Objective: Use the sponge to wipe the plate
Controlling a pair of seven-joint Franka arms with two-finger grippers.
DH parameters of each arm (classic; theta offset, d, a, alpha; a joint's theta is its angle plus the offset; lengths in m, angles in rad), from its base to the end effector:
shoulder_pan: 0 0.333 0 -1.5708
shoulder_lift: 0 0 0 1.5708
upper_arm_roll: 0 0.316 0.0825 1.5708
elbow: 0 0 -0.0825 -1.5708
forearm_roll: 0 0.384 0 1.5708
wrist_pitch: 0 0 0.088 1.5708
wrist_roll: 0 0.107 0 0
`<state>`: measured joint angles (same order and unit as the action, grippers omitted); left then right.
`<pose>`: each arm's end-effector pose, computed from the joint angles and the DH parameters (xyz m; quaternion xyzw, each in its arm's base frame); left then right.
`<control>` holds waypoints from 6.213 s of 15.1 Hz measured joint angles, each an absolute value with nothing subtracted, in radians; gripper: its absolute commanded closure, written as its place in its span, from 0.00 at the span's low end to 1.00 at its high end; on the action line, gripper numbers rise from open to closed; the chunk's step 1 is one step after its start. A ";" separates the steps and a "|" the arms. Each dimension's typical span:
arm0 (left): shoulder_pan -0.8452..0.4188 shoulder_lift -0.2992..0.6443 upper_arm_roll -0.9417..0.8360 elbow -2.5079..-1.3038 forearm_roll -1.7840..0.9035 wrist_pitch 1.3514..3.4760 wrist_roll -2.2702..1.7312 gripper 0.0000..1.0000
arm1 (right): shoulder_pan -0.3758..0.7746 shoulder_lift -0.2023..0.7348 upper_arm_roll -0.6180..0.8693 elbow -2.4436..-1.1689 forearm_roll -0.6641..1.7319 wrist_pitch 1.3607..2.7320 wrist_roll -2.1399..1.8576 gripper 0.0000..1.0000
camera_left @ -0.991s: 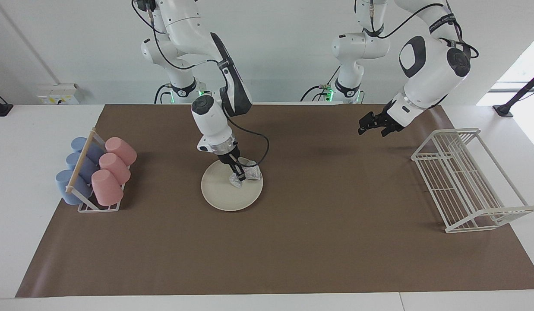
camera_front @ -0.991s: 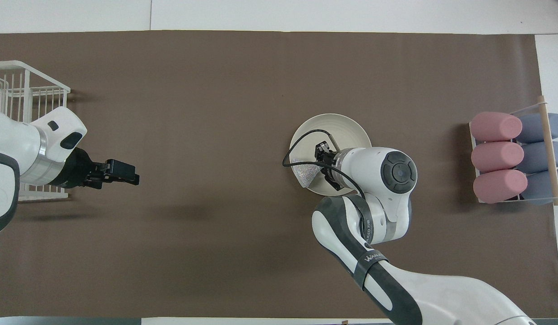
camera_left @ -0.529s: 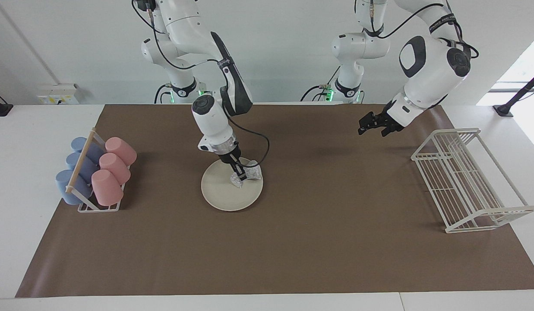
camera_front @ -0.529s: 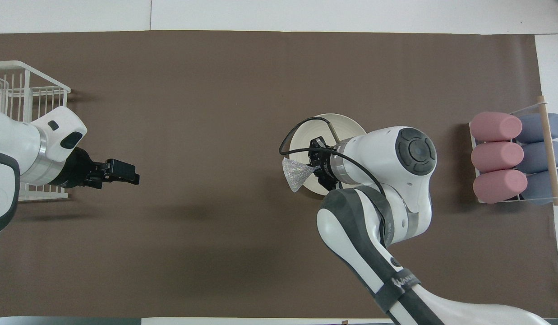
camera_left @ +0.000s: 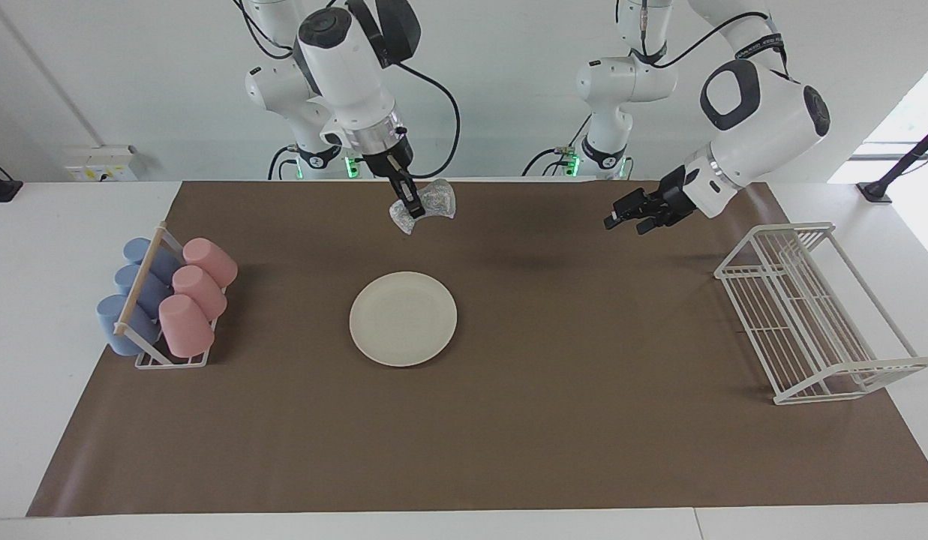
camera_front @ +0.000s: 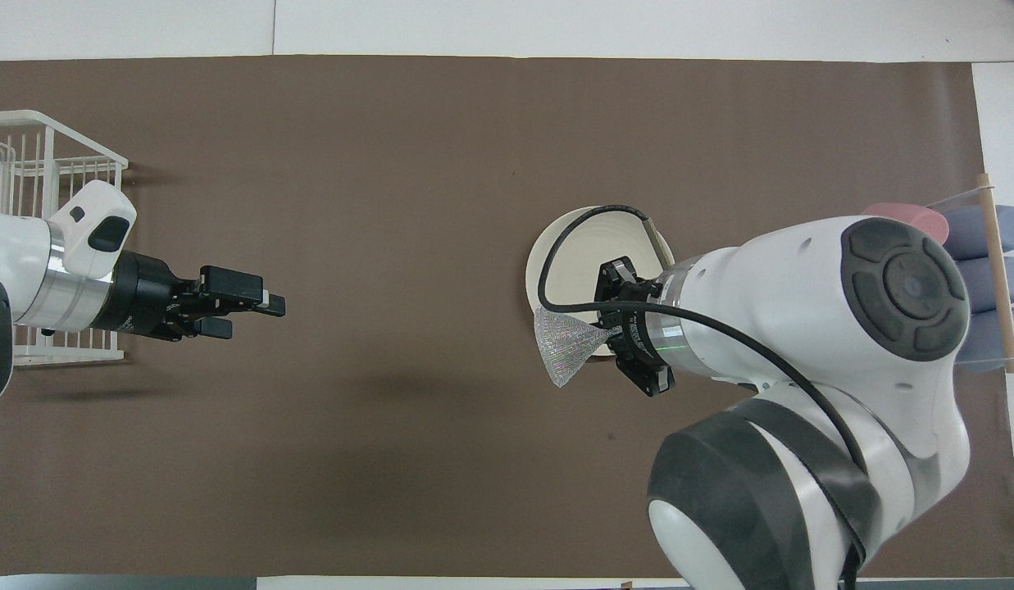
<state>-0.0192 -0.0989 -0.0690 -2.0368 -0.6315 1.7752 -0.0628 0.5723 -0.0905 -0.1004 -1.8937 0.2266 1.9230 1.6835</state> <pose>0.5079 -0.0973 0.4901 0.9494 0.0759 -0.0990 0.2881 0.4808 0.2611 0.5529 -0.7963 0.5913 0.0714 0.1054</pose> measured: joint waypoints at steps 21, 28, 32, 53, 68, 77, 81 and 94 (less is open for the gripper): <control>-0.167 -0.029 -0.095 -2.048 -1.257 1.779 -0.035 0.00 | 0.726 -0.017 -0.091 -1.806 0.134 1.986 2.019 1.00; -0.236 -0.028 -0.098 -2.046 -1.286 1.794 -0.012 0.14 | 0.725 -0.017 -0.091 -1.806 0.134 1.985 2.019 1.00; -0.249 -0.028 -0.098 -2.046 -1.286 1.794 0.002 0.69 | 0.724 -0.017 -0.092 -1.806 0.134 1.985 2.019 1.00; -0.277 -0.028 -0.075 -2.046 -1.211 1.774 0.001 1.00 | 0.673 -0.033 -0.097 -1.804 0.131 1.915 1.685 0.00; -0.083 -0.026 -0.066 -1.915 -0.434 1.642 -0.139 1.00 | 0.339 -0.058 -0.108 -1.809 0.098 1.800 0.536 0.00; -0.122 0.083 -0.090 -1.629 0.211 1.491 -0.211 1.00 | 0.127 -0.056 -0.097 -1.785 0.045 1.734 0.087 0.00; -0.158 0.105 -0.094 -1.611 0.521 1.488 -0.218 1.00 | 0.089 -0.007 -0.079 -1.696 -0.003 1.713 -0.041 0.00; -0.159 0.311 -0.076 -1.753 1.183 1.618 -0.569 1.00 | 0.020 0.007 -0.077 -1.598 0.005 1.588 -0.034 0.00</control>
